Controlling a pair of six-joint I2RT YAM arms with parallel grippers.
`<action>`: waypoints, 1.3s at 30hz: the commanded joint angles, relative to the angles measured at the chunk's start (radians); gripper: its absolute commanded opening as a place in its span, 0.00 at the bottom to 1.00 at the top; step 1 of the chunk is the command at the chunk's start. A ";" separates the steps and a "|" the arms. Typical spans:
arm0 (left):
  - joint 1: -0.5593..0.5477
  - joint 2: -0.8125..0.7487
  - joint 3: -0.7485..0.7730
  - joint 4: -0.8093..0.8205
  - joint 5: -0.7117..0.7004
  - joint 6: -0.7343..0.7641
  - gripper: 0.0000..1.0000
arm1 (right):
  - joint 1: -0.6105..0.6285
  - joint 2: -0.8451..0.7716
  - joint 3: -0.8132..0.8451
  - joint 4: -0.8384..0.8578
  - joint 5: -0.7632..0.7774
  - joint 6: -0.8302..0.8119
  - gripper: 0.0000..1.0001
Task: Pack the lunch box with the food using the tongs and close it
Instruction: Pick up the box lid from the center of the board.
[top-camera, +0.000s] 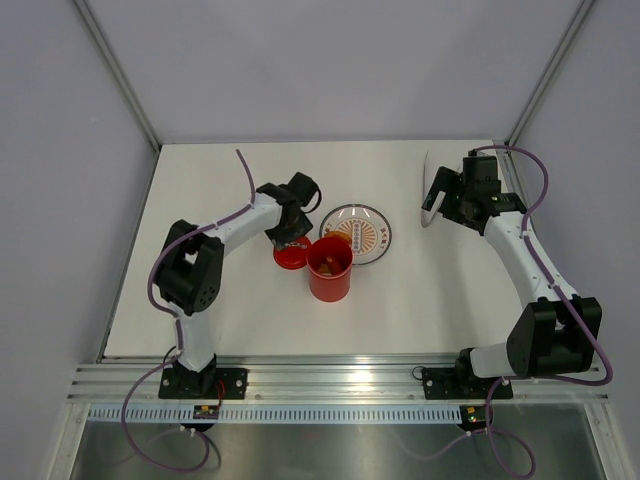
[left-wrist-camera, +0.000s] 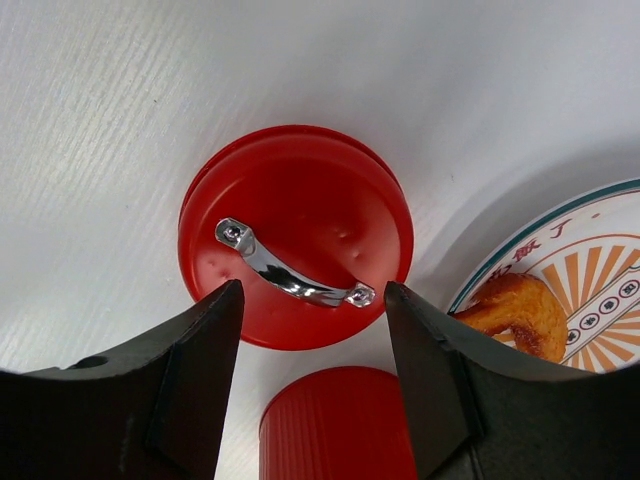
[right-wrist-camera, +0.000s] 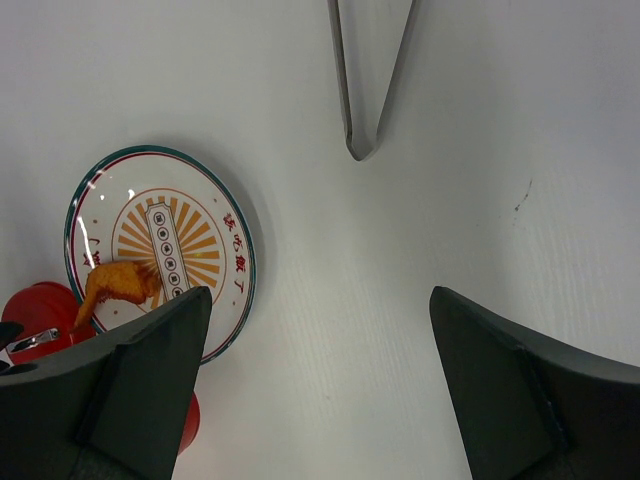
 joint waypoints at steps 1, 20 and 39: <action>-0.017 0.014 0.054 -0.007 -0.065 -0.047 0.61 | -0.001 -0.023 0.001 0.003 -0.027 -0.020 0.98; -0.017 0.068 0.040 -0.013 -0.077 -0.063 0.30 | -0.001 -0.026 -0.017 0.005 -0.045 -0.020 0.98; -0.017 0.025 -0.002 0.053 -0.155 0.155 0.59 | -0.001 -0.023 -0.023 0.017 -0.081 -0.012 0.98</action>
